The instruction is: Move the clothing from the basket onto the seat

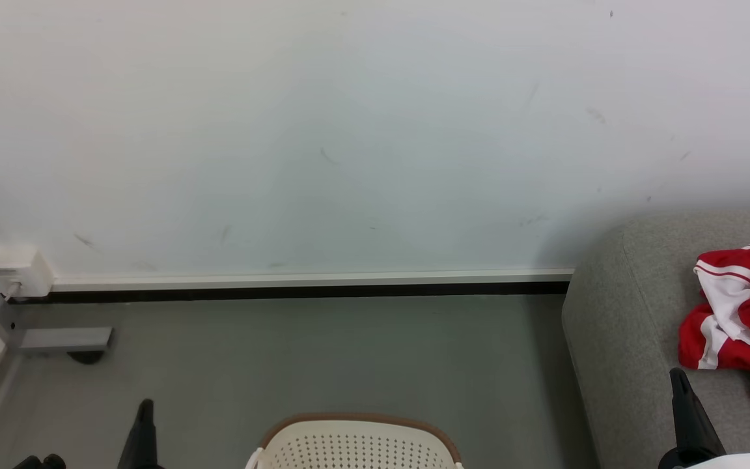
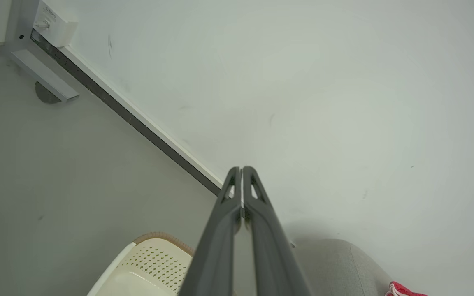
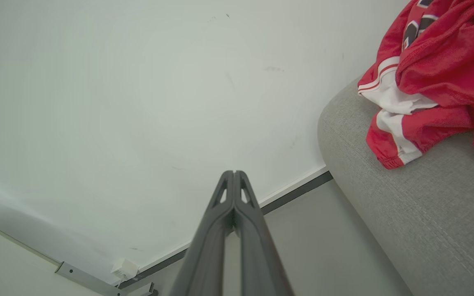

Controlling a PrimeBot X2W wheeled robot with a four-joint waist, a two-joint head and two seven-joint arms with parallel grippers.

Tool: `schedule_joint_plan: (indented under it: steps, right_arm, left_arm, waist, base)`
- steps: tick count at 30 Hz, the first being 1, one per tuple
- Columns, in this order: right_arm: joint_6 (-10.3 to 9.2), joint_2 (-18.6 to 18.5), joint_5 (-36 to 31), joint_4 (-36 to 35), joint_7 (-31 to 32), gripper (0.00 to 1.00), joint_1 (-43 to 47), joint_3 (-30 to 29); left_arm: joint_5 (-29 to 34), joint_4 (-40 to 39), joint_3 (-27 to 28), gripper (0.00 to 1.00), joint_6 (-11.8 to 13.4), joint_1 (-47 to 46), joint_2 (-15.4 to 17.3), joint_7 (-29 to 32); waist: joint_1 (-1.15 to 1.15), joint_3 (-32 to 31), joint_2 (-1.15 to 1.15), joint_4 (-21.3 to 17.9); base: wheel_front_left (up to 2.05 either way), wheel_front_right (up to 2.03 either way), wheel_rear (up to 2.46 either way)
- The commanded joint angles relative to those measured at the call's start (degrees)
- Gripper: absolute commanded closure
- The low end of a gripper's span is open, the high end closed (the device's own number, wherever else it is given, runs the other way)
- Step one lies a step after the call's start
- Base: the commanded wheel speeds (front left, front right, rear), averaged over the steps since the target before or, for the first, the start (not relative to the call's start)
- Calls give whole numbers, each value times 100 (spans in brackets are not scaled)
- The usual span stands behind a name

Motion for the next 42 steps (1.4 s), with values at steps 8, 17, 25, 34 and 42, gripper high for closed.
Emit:
schedule_joint_plan:
  steps: [8,17,25,34,42]
  right_arm:
    - [-4,25,683,-28,182,100,-227,-162]
    - [-5,63,1243,-12,335,100,-275,-274]
    - [-5,97,1697,1,460,100,-317,-360]
    - [-6,133,2164,16,593,100,-364,-457]
    - [-7,157,2504,29,692,100,-386,-521]
  left_arm:
    - [-757,-156,4,100,-50,-196,9,187]
    - [-1349,-216,1,100,-63,-240,-3,346]
    - [-1855,-262,-2,100,-78,-283,-13,479]
    - [-2353,-303,-5,100,-92,-317,-24,620]
    - [-2720,-339,-6,100,-98,-350,-31,712]
  waist:
    - [0,30,0,-11]
    - [0,62,0,-23]
    - [0,90,0,-34]
    - [0,122,0,-46]
    - [0,146,0,-55]
  base:
    - [0,0,0]
    - [0,0,0]
    - [0,0,0]
    - [0,0,0]
    - [0,0,0]
